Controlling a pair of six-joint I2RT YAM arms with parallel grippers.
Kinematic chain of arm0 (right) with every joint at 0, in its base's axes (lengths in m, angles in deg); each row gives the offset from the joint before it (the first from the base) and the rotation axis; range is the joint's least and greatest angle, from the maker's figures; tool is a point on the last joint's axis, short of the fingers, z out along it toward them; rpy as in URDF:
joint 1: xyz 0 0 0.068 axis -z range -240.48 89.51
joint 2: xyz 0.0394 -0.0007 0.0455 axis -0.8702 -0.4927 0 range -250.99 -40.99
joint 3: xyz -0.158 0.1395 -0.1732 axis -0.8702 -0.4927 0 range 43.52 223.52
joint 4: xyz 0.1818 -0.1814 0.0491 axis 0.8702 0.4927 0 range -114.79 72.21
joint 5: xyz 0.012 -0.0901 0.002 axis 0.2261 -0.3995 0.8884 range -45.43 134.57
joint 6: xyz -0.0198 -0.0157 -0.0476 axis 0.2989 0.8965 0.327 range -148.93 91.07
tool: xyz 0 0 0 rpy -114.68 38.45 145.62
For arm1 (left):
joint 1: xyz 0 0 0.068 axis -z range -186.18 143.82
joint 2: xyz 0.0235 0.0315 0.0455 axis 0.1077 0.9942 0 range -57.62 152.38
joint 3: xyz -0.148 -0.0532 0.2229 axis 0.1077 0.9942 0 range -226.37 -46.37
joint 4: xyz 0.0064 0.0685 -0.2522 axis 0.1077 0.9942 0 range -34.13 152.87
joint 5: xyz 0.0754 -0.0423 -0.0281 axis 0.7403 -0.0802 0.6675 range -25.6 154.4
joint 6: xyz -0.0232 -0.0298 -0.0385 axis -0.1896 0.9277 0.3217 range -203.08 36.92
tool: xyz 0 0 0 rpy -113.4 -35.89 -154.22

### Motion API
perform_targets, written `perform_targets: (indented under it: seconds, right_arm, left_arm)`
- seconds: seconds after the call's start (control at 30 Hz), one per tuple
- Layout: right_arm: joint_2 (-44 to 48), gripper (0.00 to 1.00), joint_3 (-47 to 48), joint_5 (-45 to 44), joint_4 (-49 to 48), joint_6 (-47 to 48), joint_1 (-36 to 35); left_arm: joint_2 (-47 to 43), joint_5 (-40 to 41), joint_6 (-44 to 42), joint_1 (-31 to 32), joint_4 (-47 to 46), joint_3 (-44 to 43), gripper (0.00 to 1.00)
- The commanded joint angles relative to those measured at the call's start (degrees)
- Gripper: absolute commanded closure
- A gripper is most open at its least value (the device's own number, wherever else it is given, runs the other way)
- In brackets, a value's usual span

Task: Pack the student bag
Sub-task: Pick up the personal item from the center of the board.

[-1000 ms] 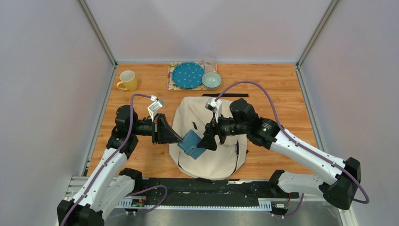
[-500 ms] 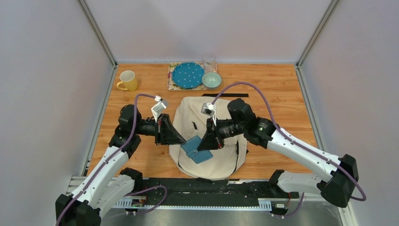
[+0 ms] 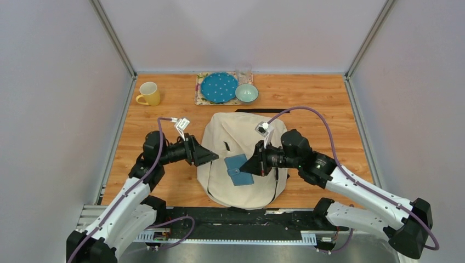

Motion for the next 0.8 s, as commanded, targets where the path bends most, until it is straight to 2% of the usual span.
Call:
perform_targets:
  seconds: [0.0,0.07,0.2,0.47,0.77]
  right_arm:
    - [5.1,1.00,-2.8,-13.1,-7.3,-10.6,0.2]
    - [6.0,1.00,-4.1,-15.1,-10.4,-14.8,0.1]
    - [6.5,1.00,-5.6,-15.6,-14.2,-20.5,0.1]
    - [5.7,0.99,-4.0,-15.8,-11.7,-22.2,0.0]
    - [3.3,0.98,-4.3,-12.3,-14.0,-24.1,0.2]
  left_arm:
    - [-3.7,3.8,12.0,0.4,-16.3,7.2,0.23]
    - [-4.4,3.4,16.9,1.0,-23.8,10.8,0.23]
    - [-3.3,5.9,15.9,5.4,-24.1,11.7,0.23]
    - [-1.3,8.1,18.0,9.8,-37.3,13.0,0.22]
    - [3.5,8.3,17.5,11.7,-41.2,11.4,0.21]
